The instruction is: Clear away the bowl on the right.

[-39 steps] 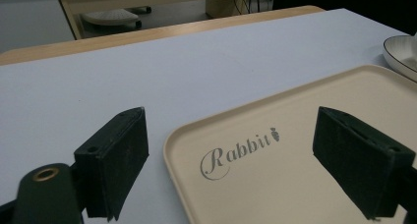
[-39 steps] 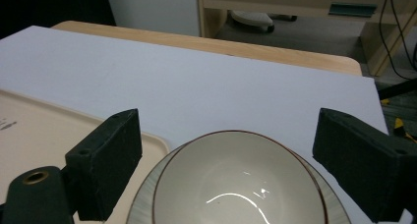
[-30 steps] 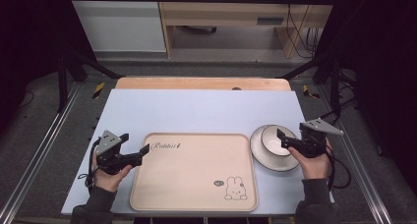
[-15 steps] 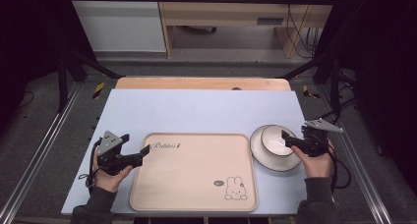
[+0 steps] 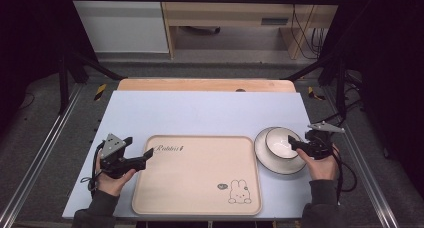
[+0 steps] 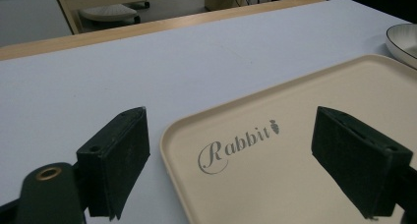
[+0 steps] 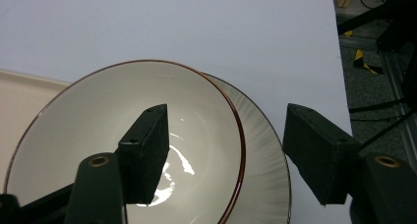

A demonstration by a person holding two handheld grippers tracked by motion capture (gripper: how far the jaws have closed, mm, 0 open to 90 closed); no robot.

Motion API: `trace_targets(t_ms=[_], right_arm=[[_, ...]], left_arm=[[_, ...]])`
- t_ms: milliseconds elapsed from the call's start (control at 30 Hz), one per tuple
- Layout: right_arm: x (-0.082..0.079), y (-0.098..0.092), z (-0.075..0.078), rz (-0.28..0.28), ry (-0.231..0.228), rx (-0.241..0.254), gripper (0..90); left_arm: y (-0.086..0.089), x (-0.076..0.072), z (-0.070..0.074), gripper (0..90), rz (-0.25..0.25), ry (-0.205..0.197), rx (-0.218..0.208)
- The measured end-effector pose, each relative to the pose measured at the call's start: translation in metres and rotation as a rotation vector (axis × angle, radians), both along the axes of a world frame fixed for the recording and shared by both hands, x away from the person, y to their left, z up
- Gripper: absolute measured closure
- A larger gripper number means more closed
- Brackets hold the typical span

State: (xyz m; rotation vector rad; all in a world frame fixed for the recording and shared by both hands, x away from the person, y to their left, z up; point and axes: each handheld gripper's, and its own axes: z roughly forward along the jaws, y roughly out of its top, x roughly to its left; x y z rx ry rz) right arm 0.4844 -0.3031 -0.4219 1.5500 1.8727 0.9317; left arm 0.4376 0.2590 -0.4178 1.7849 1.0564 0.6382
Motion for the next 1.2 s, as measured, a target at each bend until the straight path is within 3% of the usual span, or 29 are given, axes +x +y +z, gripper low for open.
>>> trace_targets(t_ms=[333,1200], right_arm=[[0.004,0.0,-0.005,0.007,0.069,-0.019,46.6],[0.011,-0.007,-0.015,-0.021,0.188,0.005,67.9]], left_arm=[[0.0,0.0,0.0,14.7,-0.002,0.001,0.005],[-0.003,0.001,-0.004,15.5,-0.007,0.014,0.023]])
